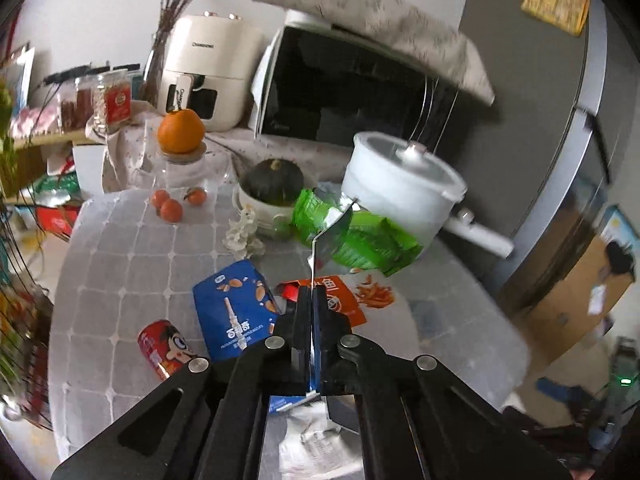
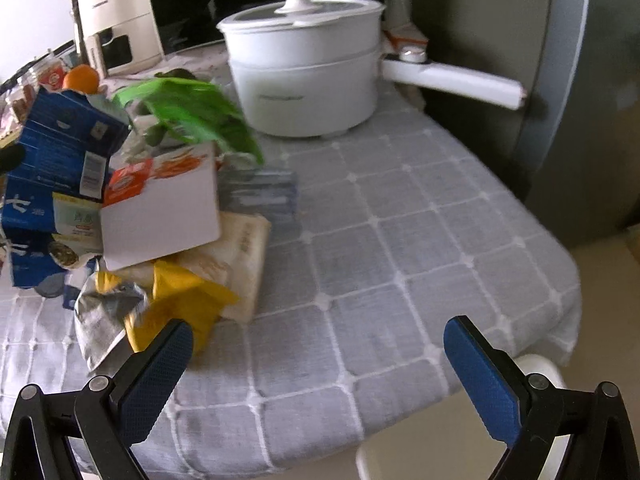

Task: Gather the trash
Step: 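Grasp a white paper sheet with the left gripper while the right gripper grasps the white-and-brown cardboard sheet, then lift both held sheets and carry them over the white bin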

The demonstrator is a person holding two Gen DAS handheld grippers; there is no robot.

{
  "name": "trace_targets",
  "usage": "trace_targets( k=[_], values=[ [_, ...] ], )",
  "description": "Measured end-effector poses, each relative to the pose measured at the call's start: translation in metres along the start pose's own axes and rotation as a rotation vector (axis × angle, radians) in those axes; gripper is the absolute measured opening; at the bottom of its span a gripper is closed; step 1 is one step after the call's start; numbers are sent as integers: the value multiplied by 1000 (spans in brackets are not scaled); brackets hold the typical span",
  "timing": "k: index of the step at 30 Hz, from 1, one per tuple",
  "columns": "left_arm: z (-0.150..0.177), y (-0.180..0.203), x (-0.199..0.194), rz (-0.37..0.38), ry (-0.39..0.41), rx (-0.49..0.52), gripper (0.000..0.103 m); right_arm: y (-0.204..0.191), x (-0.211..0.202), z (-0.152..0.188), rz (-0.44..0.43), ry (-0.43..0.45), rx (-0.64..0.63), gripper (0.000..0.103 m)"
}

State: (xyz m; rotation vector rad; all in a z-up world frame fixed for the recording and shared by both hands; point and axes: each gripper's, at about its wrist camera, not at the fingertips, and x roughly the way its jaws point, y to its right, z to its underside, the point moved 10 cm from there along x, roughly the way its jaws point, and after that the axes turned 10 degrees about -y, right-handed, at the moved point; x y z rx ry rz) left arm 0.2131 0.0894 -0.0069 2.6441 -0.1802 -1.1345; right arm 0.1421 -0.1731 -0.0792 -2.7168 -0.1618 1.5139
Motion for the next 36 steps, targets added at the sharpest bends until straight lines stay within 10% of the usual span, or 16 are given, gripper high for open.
trace_targets(
  k=[9,30,36],
  values=[
    [-5,-14,-31,94,44,-46,0,-49,26,-18,-193,-46,-10,101],
    [6,-53,-9,45,-48,-34,0,-73,127,-70,-763,-192,294,77],
    [5,-57,-12,44,-42,-53,0,-85,104,-81,-895,-142,318,13]
  ],
)
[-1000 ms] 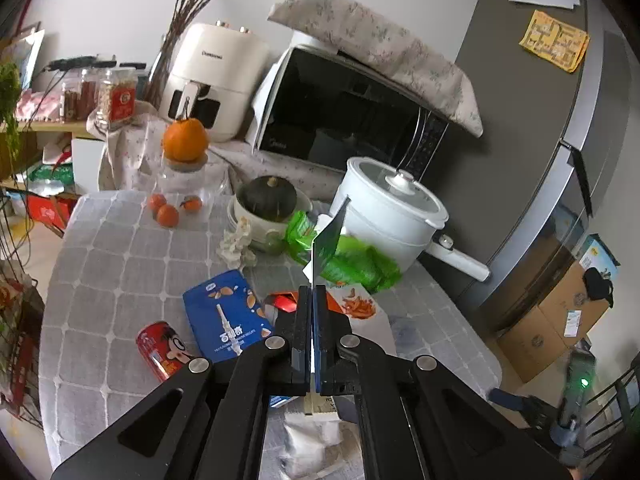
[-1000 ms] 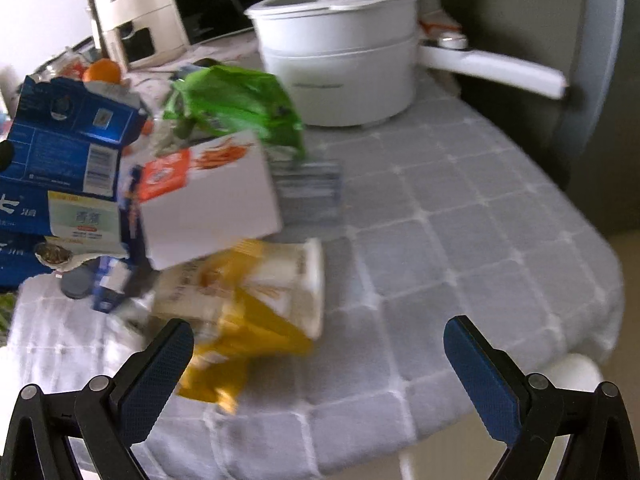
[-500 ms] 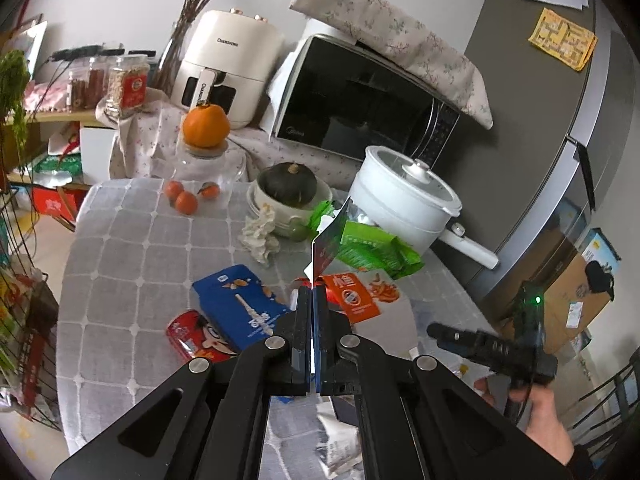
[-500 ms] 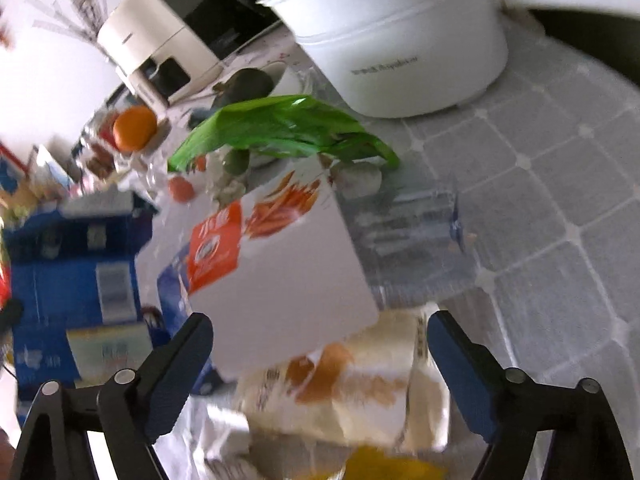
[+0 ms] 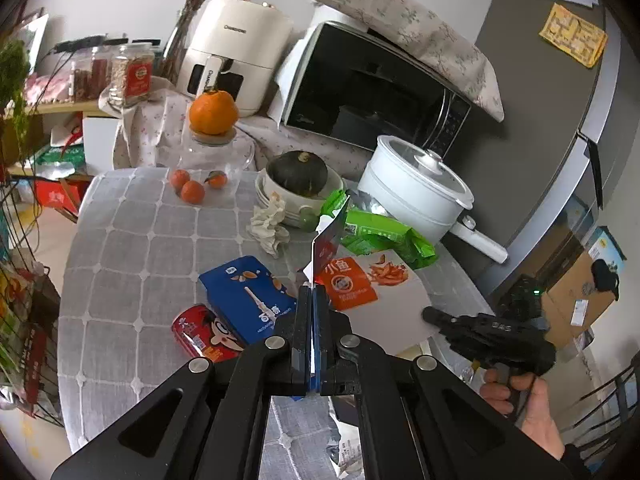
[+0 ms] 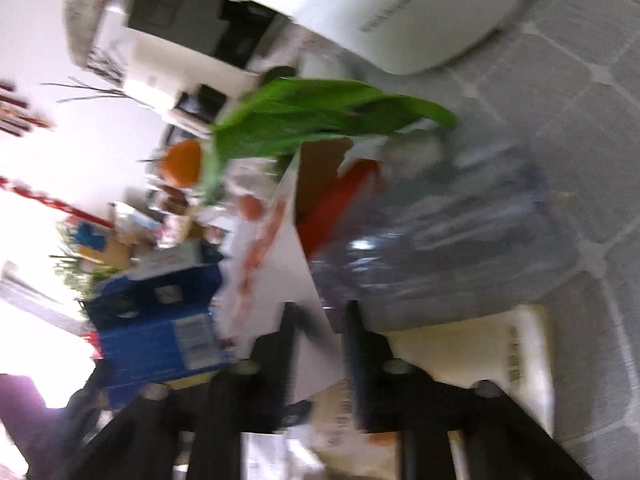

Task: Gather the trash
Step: 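Lift both held sheets and carry them over the white bin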

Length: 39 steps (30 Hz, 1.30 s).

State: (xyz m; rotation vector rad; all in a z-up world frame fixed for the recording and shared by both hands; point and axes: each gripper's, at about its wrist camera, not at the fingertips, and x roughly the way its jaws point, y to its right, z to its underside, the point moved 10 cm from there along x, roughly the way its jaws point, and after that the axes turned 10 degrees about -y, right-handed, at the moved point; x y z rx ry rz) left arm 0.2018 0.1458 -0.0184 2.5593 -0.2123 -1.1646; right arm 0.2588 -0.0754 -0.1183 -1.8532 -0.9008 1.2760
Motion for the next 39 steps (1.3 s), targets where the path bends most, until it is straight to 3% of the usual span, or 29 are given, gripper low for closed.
trace_targets(
  k=[2,9,10,12,15,16,17,18,21,24,27,28,29,33,39],
  values=[
    [-1,-2,-3,1,9,-9,0,-23,-6,0,-49,15,-36,6],
    [-7,-8,-22,1,47,-40,0,-80,-21,1,-137,65,-99,0],
    [-6,-9,-23,-7,45,-37,0,-84,-22,3,-140,66,-105,0],
    [-3,-13,-22,-17,33,-41,0,-91,-21,7,-55,58,-143,0],
    [3,-21,-19,-28,10,-56,0,-81,-13,13,37,32,-152,12],
    [5,-23,-19,-31,5,-58,0,-77,-9,16,54,13,-147,31],
    [5,-24,-20,-32,5,-59,0,-72,-6,19,73,6,-145,61],
    [6,-26,-20,-33,5,-61,0,-67,-4,22,88,8,-146,72],
    [5,-28,-20,-35,6,-61,0,-59,12,21,82,-13,-131,76],
    [3,-31,-20,-40,8,-60,0,-61,25,25,72,-30,-149,68],
    [1,-33,-20,-45,9,-59,0,-64,47,25,113,-62,-180,47],
    [1,-33,-21,-44,12,-61,0,-63,56,27,135,-75,-189,32],
    [0,-33,-22,-44,16,-63,0,-61,62,30,146,-84,-195,7],
    [-5,-33,-38,-36,65,-75,0,-82,59,29,107,-44,-240,1],
    [-10,-33,-60,-22,106,-98,0,-133,7,29,15,67,-302,0]
  ],
)
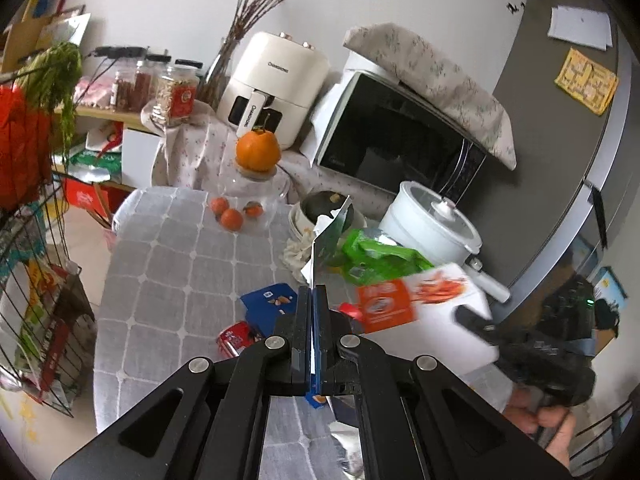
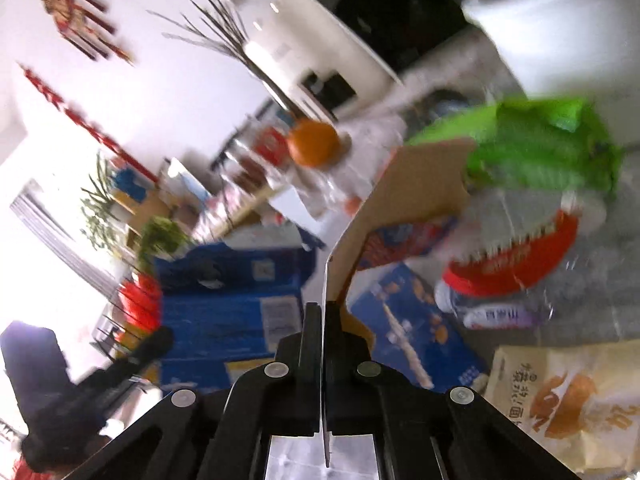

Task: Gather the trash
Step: 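Lift both held sheets and carry them over the white bin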

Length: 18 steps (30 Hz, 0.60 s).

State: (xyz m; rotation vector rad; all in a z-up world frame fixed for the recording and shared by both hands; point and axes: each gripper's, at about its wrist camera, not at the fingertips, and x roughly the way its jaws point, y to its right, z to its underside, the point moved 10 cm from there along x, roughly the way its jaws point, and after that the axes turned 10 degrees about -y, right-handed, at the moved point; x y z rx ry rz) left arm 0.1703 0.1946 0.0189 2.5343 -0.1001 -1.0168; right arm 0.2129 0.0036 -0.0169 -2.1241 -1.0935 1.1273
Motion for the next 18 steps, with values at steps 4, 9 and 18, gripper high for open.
trace_targets(
  k=[4,9,18],
  values=[
    [4,16,-6,35,-5,21,0,-21,-47,0,5,58,-32,0],
    [20,62,0,98,-40,102,0,-29,-114,15,100,92,-77,0],
    [98,203,26,289,-201,317,0,30,-256,71,357,172,71,0]
  ],
)
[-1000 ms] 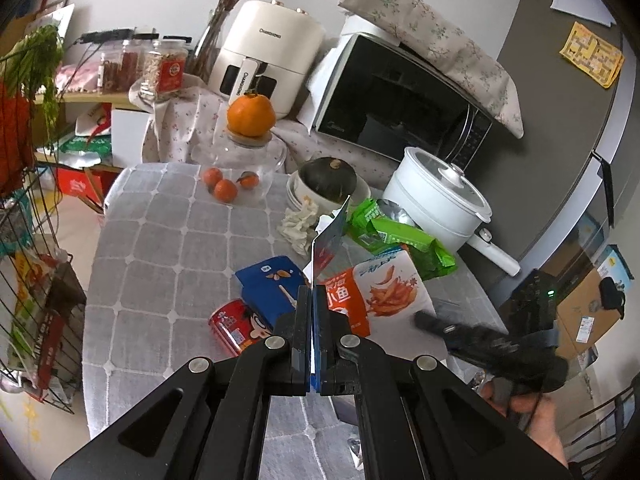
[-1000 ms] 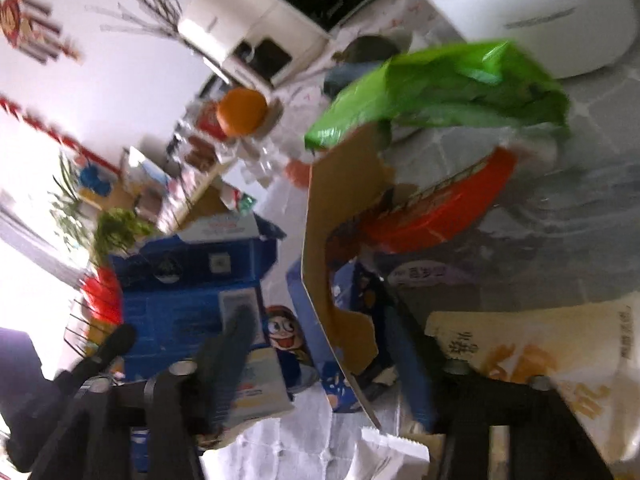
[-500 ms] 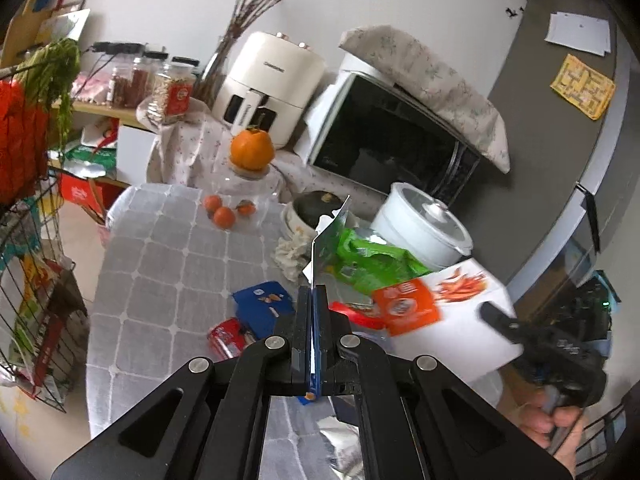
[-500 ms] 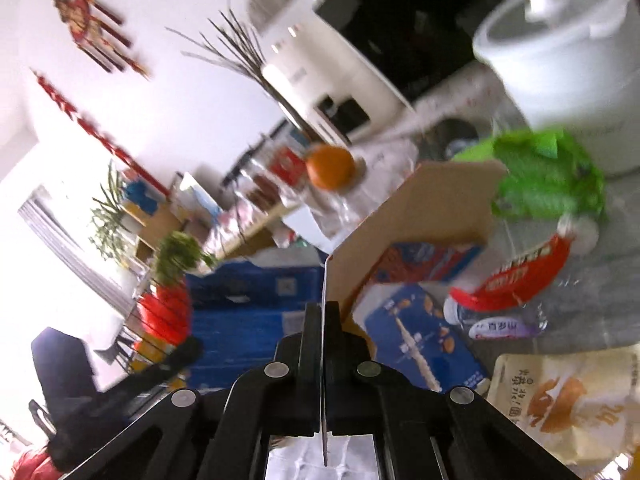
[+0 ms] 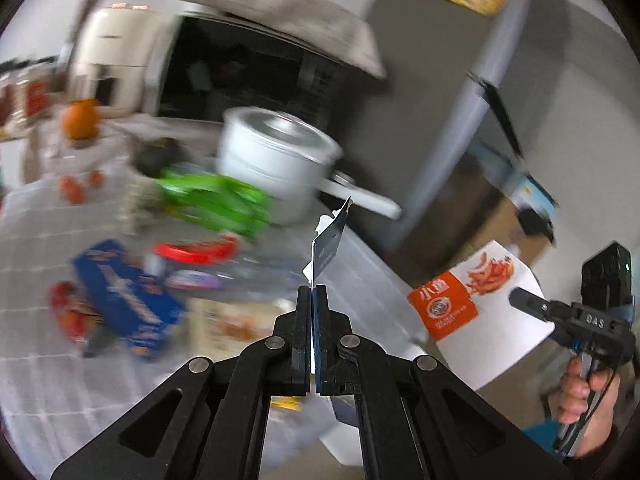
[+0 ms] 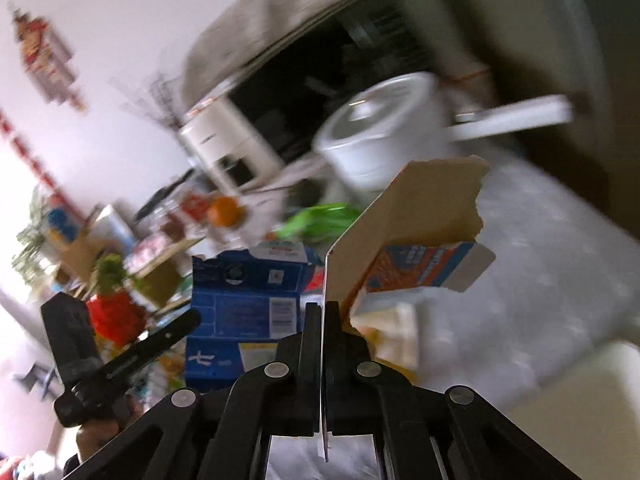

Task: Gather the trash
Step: 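Lift both held sheets and carry them over the white bin, then open the left gripper over the bin, then open the right gripper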

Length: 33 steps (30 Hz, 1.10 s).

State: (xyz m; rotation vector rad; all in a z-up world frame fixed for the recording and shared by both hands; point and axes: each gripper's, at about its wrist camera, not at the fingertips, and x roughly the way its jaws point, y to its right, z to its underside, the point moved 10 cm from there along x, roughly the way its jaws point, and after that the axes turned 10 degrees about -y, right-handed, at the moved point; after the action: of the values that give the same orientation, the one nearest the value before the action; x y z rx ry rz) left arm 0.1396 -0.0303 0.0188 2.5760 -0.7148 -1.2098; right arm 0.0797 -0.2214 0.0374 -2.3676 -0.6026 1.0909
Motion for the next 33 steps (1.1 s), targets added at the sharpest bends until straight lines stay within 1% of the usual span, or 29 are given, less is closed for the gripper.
trace_targets(
  k=[1,2,6,7,9,10,13,16,20,23,27,29,30,31,33],
  values=[
    [6,21,11,20,-23,32,0,13,-12,6,28,6,20,0],
    [9,36,19,36,-39,51,0,23,-19,8,47,9,35,0],
    [29,93,53,96,-108,122,0,79,-49,38,155,-4,142,0],
    [37,108,63,104,-129,148,0,89,-53,44,181,-11,160,0],
    [48,127,79,107,-158,187,0,112,-62,56,234,-23,204,0],
    [57,140,91,109,-182,214,0,121,-67,60,247,-28,219,0],
    [77,161,119,106,-232,259,0,148,-80,74,291,-51,275,0],
    [94,174,151,85,-283,288,0,166,-89,79,335,-63,291,1],
    [114,181,181,69,-336,318,0,175,-91,85,345,-73,309,1],
    [125,183,198,41,-364,349,0,178,-89,86,346,-85,321,1],
    [130,177,211,17,-379,356,2,183,-84,91,362,-109,327,1],
    [133,172,216,-17,-415,352,9,186,-85,93,362,-109,336,1],
    [134,170,216,-28,-431,347,26,188,-86,94,365,-109,343,1],
    [135,168,215,-34,-436,343,53,190,-86,94,367,-110,349,1],
    [133,162,210,-61,-433,338,78,192,-85,96,374,-115,356,1]
  ],
)
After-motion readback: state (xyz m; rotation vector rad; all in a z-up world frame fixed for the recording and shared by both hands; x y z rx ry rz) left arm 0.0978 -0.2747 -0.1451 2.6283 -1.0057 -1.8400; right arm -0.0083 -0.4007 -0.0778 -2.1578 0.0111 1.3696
